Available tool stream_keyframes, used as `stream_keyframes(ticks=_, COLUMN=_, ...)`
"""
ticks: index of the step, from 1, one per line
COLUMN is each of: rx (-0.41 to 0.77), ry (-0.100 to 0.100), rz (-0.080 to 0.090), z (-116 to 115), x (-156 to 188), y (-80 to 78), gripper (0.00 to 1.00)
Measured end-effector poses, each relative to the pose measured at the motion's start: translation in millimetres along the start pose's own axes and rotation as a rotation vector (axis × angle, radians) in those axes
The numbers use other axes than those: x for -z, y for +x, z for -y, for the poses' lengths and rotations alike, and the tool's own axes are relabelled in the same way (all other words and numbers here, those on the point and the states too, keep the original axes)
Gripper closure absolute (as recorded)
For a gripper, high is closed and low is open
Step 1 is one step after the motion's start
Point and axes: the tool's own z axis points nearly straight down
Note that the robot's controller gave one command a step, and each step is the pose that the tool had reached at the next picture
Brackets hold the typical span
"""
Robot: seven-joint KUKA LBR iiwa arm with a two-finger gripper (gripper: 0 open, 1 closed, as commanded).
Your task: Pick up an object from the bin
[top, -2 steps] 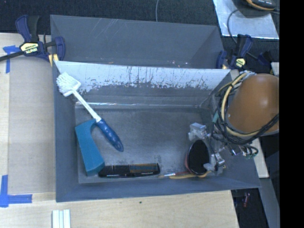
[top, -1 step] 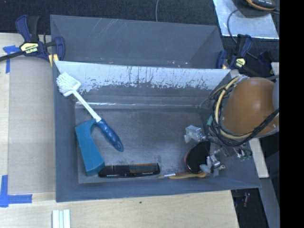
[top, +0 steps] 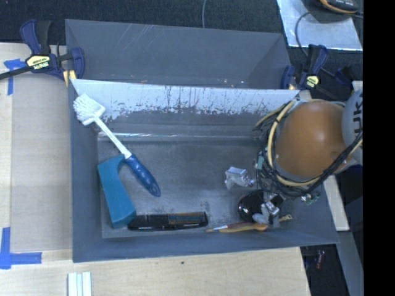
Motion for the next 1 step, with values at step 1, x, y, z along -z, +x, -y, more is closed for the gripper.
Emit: stream_keyframes(ticks=1, rx=-0.202, ry=-0.001, rz=0.001, z=-5.2, x=6.6, y=-9.1, gripper=0.0)
